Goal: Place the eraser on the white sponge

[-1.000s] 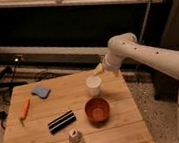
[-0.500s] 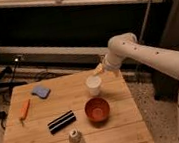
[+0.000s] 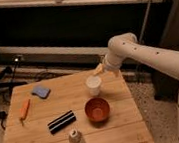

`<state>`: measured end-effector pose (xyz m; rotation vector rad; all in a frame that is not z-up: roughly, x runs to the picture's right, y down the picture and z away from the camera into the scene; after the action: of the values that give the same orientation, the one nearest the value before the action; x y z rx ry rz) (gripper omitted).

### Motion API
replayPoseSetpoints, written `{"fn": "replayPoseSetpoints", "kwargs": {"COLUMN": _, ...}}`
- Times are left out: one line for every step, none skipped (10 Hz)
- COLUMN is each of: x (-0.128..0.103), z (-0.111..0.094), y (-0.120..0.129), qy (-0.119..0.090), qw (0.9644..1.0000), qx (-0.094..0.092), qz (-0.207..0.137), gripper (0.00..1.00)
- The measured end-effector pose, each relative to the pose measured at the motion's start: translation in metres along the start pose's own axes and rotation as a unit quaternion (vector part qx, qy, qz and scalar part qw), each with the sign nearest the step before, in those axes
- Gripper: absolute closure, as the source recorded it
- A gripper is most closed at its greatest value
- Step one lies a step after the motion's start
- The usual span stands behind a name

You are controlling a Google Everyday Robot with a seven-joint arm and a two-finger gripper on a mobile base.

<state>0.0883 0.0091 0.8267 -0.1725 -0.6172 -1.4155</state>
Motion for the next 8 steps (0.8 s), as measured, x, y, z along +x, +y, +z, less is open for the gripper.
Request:
{"fn": "replayPoseSetpoints", "kwargs": {"x": -0.003, "z": -0.002, "y": -0.008, "qy": 0.006, "qw": 0.9997, "qx": 0.000, "qz": -0.025, "gripper": 0.20}}
{"fn": "replayPoseSetpoints", "kwargs": {"x": -0.009, "z": -0.001, "y": -0.019, "qy": 0.010, "qw": 0.9983, "qx": -0.002, "qz": -0.057, "gripper": 0.20}}
{"fn": "replayPoseSetpoints", "kwargs": {"x": -0.023, "z": 0.000, "y": -0.042, "qy": 0.018, "qw": 0.9930, "qx": -0.006, "qz": -0.117, "gripper": 0.20}}
{"fn": "replayPoseSetpoints", "kwargs": {"x": -0.038, "z": 0.001, "y": -0.062, "qy": 0.023, "qw": 0.9850, "qx": -0.010, "qz": -0.171, "gripper": 0.20}}
{"fn": "replayPoseSetpoints", "kwargs": {"x": -0.052, "z": 0.002, "y": -0.076, "qy": 0.027, "qw": 0.9769, "qx": -0.015, "qz": -0.212, "gripper": 0.20}}
{"fn": "replayPoseSetpoints", "kwargs": {"x": -0.070, "z": 0.002, "y": -0.094, "qy": 0.031, "qw": 0.9649, "qx": -0.019, "qz": -0.260, "gripper": 0.20}}
{"fn": "replayPoseSetpoints", "kwargs": {"x": -0.094, "z": 0.002, "y": -0.118, "qy": 0.039, "qw": 0.9468, "qx": -0.023, "qz": -0.319, "gripper": 0.20}}
{"fn": "replayPoseSetpoints", "kwargs": {"x": -0.110, "z": 0.001, "y": -0.132, "qy": 0.043, "qw": 0.9329, "qx": -0.027, "qz": -0.356, "gripper": 0.20}}
